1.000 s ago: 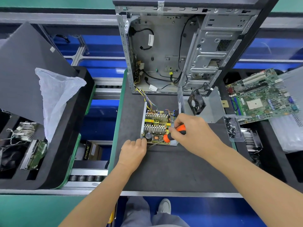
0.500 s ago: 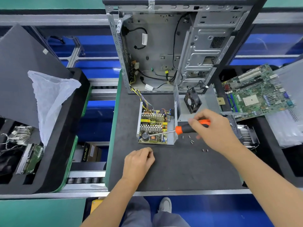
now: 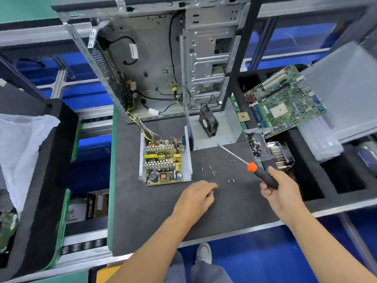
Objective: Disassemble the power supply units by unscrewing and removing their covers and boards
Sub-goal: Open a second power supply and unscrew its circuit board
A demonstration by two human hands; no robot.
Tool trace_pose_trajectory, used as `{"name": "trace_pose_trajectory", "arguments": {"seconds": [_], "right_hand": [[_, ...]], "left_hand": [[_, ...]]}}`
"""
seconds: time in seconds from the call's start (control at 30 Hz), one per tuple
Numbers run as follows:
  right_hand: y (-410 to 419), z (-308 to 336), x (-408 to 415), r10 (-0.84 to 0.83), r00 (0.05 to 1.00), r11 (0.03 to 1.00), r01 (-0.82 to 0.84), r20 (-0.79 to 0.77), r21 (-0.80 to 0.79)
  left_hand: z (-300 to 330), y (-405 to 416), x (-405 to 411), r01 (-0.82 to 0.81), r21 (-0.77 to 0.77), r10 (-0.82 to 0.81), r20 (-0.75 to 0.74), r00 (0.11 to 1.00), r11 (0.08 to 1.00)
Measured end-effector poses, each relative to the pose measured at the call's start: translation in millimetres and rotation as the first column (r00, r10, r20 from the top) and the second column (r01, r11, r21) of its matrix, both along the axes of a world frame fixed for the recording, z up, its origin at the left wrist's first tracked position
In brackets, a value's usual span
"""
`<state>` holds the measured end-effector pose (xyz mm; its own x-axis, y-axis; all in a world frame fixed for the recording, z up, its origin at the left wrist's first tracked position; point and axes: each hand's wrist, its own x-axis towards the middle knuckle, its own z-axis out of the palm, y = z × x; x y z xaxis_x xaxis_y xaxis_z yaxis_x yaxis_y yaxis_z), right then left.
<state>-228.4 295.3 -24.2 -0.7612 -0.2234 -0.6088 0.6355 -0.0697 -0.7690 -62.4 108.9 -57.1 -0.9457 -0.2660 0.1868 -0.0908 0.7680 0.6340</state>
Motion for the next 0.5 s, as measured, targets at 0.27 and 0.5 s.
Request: {"name": "trace_pose_trajectory", "arguments": {"seconds": [0.27,0.5], "right_hand": [[18,-10,3,-0.047,0.999,0.998,0.048,0.011,-0.036],[22,-9,1,-0.031,0.999,0.998,0.03,-0.024,-0.054]], "left_hand": [[3,29,-70,-0.132,0.02,0.126,0.187,0.974,0.991],[-1,25,-75,-0.124,-0.137,0.154,0.233,0.96,0.983]]}}
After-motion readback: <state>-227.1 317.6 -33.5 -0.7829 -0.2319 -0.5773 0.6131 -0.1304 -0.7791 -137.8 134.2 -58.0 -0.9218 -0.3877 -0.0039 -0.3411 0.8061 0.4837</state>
